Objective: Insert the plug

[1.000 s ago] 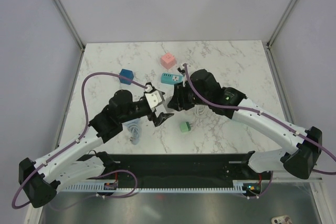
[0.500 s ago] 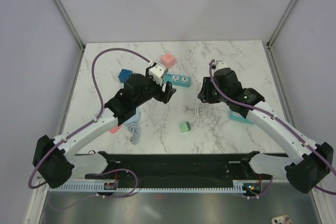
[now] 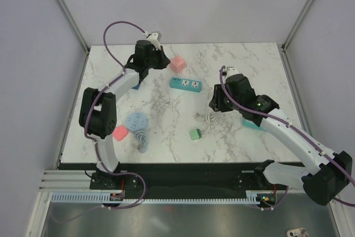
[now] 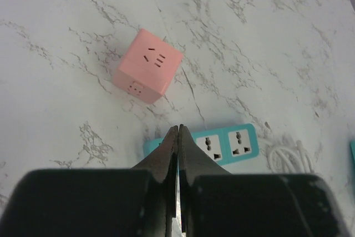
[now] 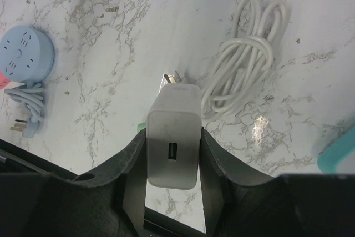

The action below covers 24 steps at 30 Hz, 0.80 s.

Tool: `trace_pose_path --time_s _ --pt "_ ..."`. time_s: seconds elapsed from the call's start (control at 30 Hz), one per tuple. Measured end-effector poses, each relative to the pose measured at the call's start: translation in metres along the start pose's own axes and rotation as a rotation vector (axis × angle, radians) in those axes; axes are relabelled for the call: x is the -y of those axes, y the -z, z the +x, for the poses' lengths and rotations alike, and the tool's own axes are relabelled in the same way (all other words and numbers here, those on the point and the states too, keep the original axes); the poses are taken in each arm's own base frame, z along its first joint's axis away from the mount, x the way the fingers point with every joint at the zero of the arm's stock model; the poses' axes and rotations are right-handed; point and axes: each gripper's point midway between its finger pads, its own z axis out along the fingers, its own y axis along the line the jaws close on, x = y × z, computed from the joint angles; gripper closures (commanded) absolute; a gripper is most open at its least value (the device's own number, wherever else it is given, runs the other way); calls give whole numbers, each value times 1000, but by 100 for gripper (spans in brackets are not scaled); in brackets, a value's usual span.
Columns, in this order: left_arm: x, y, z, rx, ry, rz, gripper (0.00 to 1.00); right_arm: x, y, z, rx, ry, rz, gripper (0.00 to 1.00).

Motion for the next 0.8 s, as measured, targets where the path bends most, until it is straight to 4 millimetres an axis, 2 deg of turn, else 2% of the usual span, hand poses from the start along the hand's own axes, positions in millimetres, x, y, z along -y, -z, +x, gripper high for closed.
trace_pose_path --time_s 0.13,0.33,0.63,0.8 --pt "-22 -27 13 -36 27 -17 98 0 0 0 0 14 -2 100" --pt "-33 -56 49 -116 54 5 98 0 0 0 -1 29 -9 100" --pt "-48 -75 101 -218 109 -3 98 1 0 0 1 37 -2 100" --pt "-51 -83 110 -231 126 -6 98 2 7 -3 18 40 1 100"
